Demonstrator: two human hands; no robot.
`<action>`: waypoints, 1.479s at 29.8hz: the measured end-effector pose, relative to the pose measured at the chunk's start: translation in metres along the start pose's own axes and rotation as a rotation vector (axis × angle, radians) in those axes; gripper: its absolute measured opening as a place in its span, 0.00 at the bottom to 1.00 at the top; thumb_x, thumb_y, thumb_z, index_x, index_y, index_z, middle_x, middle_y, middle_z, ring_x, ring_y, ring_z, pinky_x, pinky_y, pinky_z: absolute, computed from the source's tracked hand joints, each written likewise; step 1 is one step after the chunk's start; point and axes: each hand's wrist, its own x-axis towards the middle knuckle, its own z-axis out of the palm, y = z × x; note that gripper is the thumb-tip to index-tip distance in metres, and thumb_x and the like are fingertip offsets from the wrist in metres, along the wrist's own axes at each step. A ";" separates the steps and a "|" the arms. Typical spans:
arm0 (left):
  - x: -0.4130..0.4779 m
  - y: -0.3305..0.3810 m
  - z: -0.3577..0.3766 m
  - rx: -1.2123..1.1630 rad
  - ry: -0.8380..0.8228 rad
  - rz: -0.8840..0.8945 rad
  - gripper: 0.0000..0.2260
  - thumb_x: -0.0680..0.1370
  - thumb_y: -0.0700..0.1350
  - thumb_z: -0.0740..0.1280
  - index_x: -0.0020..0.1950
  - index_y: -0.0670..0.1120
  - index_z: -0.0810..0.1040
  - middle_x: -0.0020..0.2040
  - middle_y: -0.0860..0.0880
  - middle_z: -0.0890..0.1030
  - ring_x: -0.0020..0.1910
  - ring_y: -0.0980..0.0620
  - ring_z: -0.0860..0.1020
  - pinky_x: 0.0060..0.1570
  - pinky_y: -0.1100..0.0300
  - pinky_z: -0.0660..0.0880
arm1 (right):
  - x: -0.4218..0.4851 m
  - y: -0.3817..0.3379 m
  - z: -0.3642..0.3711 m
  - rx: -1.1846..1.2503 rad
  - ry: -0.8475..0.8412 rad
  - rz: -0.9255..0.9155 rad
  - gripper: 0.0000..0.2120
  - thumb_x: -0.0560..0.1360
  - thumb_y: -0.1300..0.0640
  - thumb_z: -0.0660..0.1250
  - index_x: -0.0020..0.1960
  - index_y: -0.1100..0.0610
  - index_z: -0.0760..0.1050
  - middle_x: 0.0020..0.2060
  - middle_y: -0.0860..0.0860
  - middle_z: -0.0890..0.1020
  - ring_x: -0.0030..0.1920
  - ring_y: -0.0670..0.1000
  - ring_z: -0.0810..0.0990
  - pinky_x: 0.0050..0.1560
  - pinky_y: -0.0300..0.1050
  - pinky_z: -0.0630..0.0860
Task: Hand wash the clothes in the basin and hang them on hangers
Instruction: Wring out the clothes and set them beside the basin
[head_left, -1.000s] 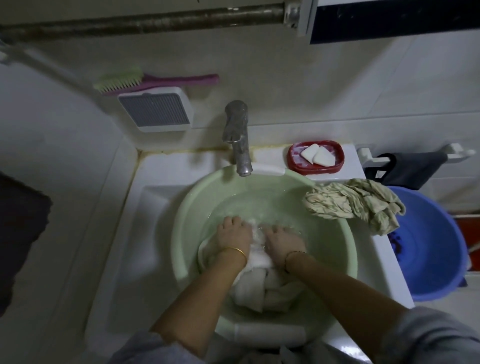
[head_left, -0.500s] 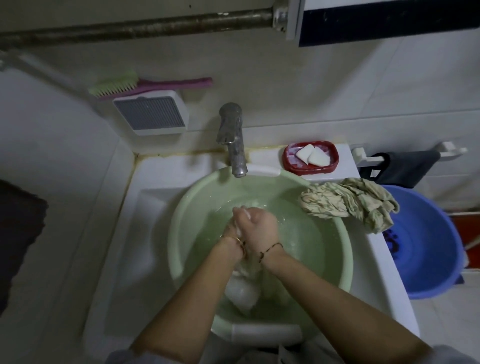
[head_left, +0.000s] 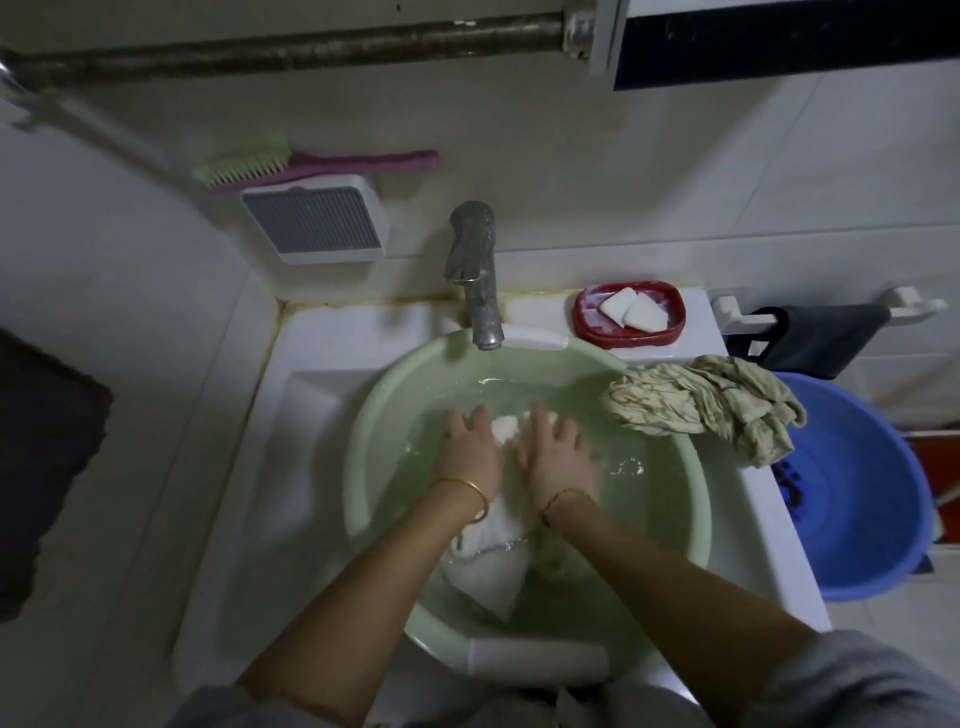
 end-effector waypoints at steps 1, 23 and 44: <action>-0.001 -0.005 0.010 0.120 -0.088 0.024 0.23 0.80 0.41 0.57 0.75 0.44 0.57 0.74 0.39 0.55 0.70 0.40 0.61 0.66 0.56 0.60 | -0.006 0.002 0.008 -0.127 -0.062 -0.090 0.29 0.81 0.41 0.48 0.77 0.49 0.44 0.74 0.59 0.53 0.68 0.63 0.64 0.63 0.58 0.66; -0.021 0.033 -0.032 -1.392 -0.398 -0.541 0.20 0.84 0.46 0.48 0.63 0.33 0.71 0.57 0.34 0.78 0.59 0.38 0.76 0.50 0.55 0.72 | -0.032 -0.043 -0.044 0.625 0.196 -0.051 0.21 0.76 0.47 0.59 0.26 0.53 0.67 0.25 0.50 0.73 0.30 0.52 0.73 0.27 0.41 0.62; -0.002 -0.016 0.037 0.451 -0.314 0.068 0.20 0.80 0.45 0.55 0.73 0.51 0.62 0.75 0.44 0.59 0.73 0.41 0.58 0.68 0.45 0.61 | 0.004 0.022 0.010 -0.475 -0.193 -0.067 0.25 0.77 0.53 0.63 0.72 0.57 0.64 0.69 0.56 0.67 0.69 0.59 0.64 0.67 0.55 0.64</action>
